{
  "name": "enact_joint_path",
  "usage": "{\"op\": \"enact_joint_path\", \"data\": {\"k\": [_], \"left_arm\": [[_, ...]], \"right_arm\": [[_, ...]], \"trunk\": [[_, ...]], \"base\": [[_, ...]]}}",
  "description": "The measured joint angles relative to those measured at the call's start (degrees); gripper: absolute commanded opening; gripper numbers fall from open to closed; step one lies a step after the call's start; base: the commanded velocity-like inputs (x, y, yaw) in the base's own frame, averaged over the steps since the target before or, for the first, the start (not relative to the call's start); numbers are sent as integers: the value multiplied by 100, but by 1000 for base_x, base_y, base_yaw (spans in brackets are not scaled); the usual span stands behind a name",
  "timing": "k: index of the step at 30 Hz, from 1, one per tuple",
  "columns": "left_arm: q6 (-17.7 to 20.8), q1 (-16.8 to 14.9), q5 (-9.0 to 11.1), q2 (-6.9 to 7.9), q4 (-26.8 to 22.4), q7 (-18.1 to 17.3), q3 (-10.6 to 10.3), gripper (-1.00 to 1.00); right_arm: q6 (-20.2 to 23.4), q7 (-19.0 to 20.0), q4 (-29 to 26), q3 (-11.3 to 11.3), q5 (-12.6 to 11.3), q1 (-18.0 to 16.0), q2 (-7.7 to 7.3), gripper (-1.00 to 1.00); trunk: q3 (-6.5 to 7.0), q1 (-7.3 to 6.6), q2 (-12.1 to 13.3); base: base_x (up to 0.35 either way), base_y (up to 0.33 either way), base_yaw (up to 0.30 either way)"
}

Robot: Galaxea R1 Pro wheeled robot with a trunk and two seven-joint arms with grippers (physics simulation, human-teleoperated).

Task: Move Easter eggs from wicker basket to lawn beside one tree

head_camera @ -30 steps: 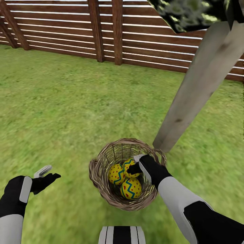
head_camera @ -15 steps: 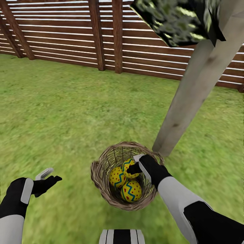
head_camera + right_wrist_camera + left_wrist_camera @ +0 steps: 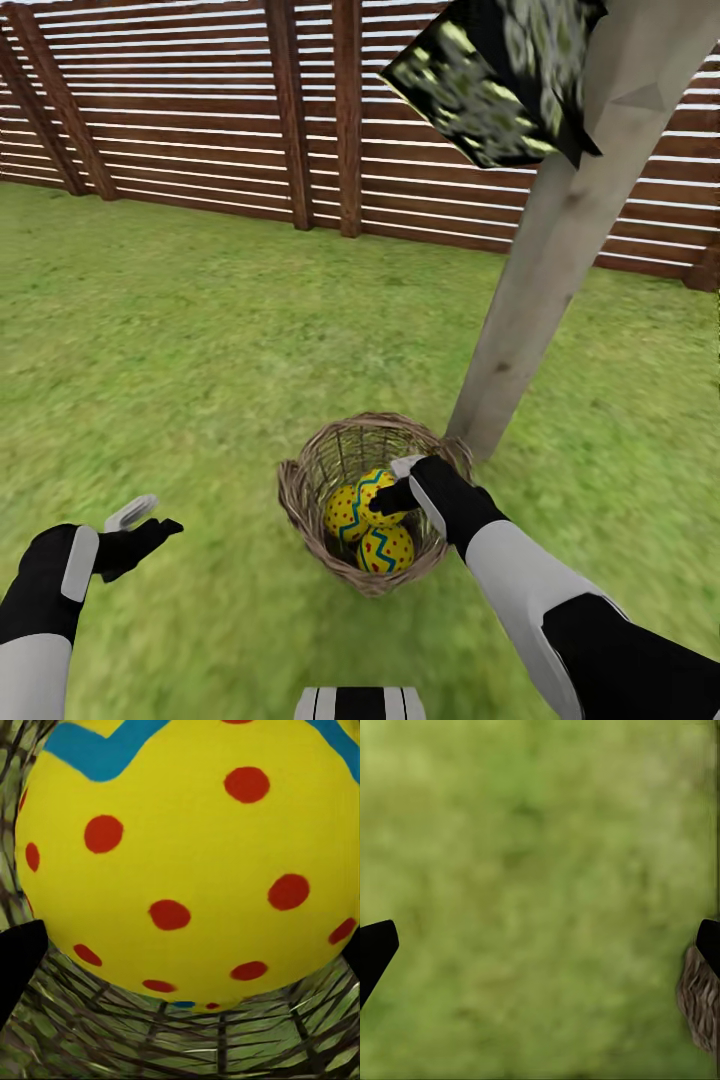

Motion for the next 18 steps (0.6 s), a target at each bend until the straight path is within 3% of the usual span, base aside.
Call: {"op": "enact_joint_path", "data": {"k": [2, 4, 7, 8, 10, 13, 15, 16, 18], "left_arm": [[0, 0, 0, 0, 2, -1, 0, 100], [0, 0, -1, 0, 2, -2, 0, 100], [0, 0, 0, 0, 2, 2, 0, 100], [0, 1, -1, 0, 2, 3, 1, 100], [-1, 0, -5, 0, 7, 5, 0, 100], [-45, -1, -14, 7, 209, 1, -2, 100], [-373, -4, -11, 2, 370, 1, -8, 100], [-555, -6, -11, 6, 523, 2, -61, 100], [-645, -8, 3, 9, 614, -19, -263, 100]], "right_arm": [[25, 625, -391, 16, 12, 30, -37, -100], [129, 751, -1264, 27, 9, 336, -56, -100], [1058, 776, -3360, 34, 22, 1131, -79, -100], [1257, 781, -4284, 36, 8, 1497, -99, -100], [1352, 784, -5231, 43, 5, 1926, -105, -100], [1340, 816, -5492, 26, 1, 2038, -113, -100], [1307, 1031, -5517, -14, -22, 2069, -114, -100], [1273, 1449, -5508, -182, -24, 2101, -115, -100], [1208, 2621, -5487, -1014, 0, 2189, -142, -100]], "trunk": [[45, -6, 2], [89, -11, 5], [155, -19, 9], [177, -21, 10], [222, -26, 13], [288, -34, 17], [332, -39, 20], [354, -41, 22], [399, -46, 24]], "base": [[-2, 0, 0], [0, 0, 0], [0, 0, 0], [0, 0, 0], [0, 0, 0], [0, 0, 0], [0, 0, 0], [0, 0, 0], [0, 0, 0]]}}
